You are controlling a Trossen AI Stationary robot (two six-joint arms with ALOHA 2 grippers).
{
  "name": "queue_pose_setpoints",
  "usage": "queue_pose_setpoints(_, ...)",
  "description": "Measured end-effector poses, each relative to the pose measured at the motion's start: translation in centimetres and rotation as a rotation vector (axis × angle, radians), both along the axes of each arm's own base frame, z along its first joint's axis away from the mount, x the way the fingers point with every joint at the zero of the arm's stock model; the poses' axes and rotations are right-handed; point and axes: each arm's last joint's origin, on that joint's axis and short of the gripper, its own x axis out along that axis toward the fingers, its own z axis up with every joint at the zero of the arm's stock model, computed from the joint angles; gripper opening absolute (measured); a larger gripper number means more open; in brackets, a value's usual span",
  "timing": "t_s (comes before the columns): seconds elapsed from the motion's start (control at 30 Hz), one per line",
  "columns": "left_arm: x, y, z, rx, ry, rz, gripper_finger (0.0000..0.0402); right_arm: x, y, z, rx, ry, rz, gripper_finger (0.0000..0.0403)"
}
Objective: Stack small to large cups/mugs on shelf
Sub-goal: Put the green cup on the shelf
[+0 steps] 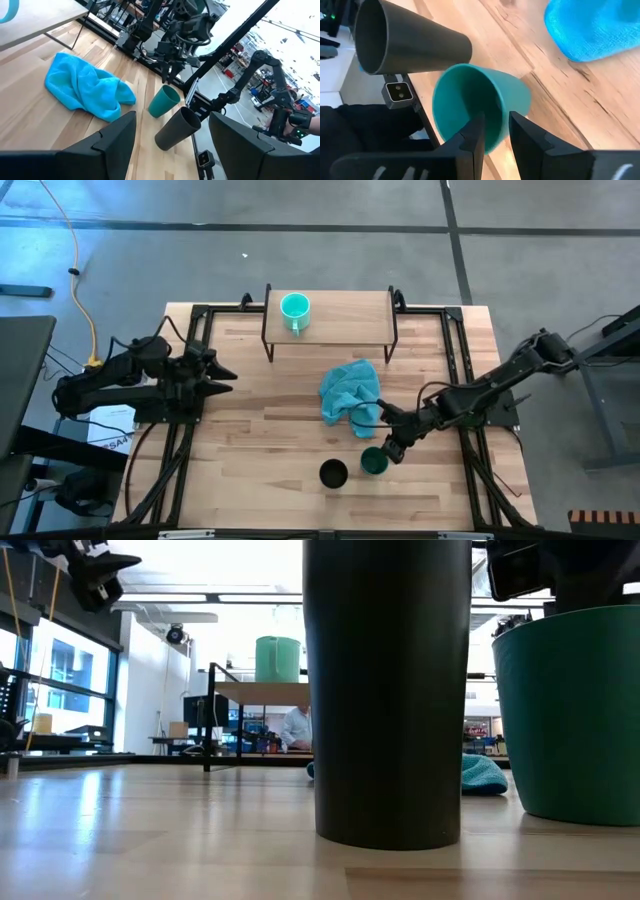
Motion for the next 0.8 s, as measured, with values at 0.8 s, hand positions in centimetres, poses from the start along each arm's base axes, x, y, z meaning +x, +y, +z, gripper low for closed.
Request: queue_pose_setpoints(0.8, 0.0, 0.0, -0.2, -0.005, 0.018, 0.001, 0.0239, 2.1, 1.1, -0.5, -0.121, 0.207, 0.054, 0.0016)
